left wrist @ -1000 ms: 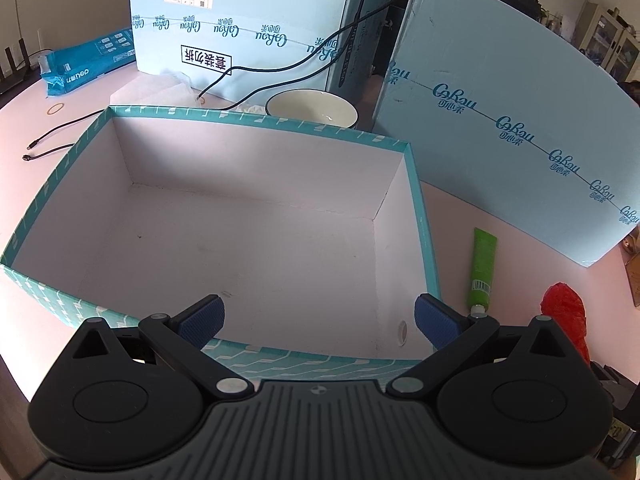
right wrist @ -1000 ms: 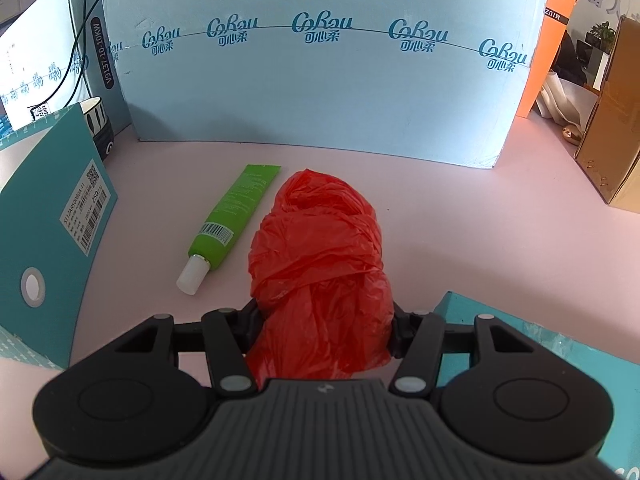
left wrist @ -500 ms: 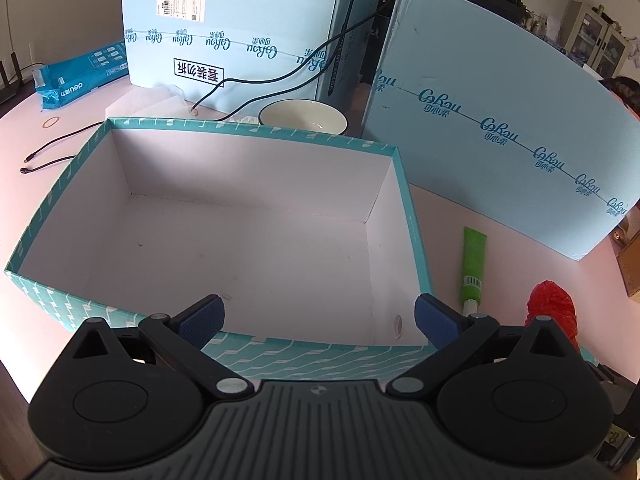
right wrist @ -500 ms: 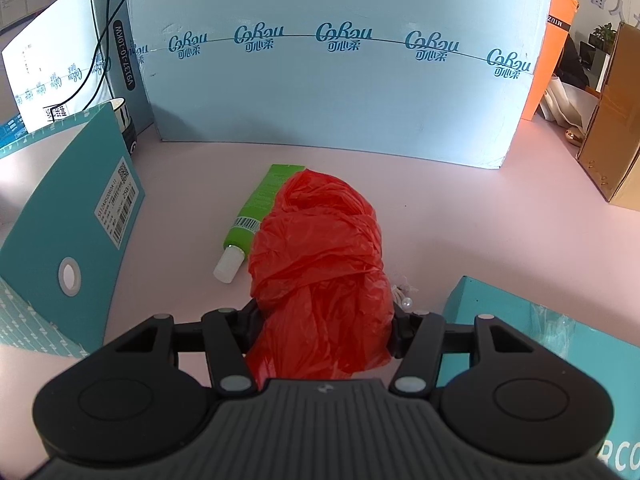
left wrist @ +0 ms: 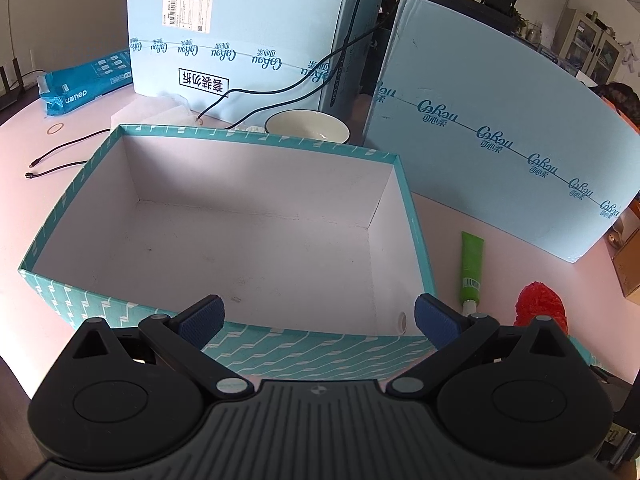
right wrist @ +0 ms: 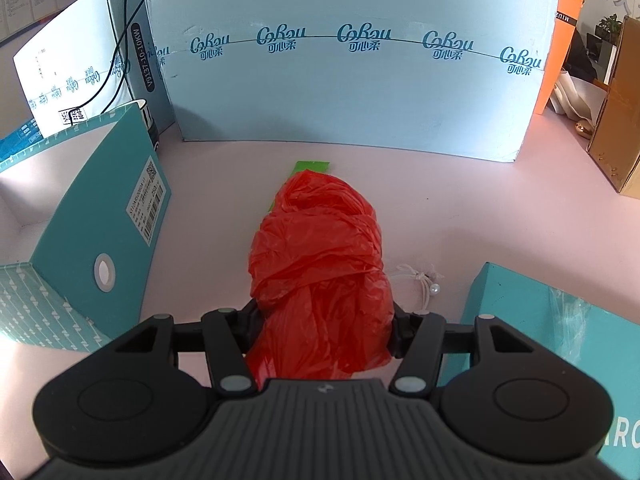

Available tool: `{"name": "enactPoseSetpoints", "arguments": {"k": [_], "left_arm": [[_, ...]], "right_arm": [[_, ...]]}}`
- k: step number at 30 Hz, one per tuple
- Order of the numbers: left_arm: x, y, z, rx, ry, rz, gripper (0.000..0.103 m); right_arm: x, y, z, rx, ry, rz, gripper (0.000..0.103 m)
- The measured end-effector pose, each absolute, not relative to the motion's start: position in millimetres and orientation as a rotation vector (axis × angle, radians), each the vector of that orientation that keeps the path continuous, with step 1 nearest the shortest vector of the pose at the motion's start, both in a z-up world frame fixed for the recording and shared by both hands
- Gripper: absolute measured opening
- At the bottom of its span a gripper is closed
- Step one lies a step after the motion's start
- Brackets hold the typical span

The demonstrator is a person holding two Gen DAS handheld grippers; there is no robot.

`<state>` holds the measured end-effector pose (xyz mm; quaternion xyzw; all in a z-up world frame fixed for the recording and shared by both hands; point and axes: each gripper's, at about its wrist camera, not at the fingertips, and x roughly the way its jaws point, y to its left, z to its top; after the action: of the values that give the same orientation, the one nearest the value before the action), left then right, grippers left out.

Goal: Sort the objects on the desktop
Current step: 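Lift the red bag with the right tool and pull it back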

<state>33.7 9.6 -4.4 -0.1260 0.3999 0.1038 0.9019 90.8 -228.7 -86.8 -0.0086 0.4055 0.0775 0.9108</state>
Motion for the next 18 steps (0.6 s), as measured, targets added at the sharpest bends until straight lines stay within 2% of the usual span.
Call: {"name": "enactPoseSetpoints", "arguments": {"k": [18], "left_arm": [[21,25,3,-0.241,0.784,0.247,0.102]], "right_arm": [[89,-207,-77,-0.010,0.818,0.206,0.059]]}}
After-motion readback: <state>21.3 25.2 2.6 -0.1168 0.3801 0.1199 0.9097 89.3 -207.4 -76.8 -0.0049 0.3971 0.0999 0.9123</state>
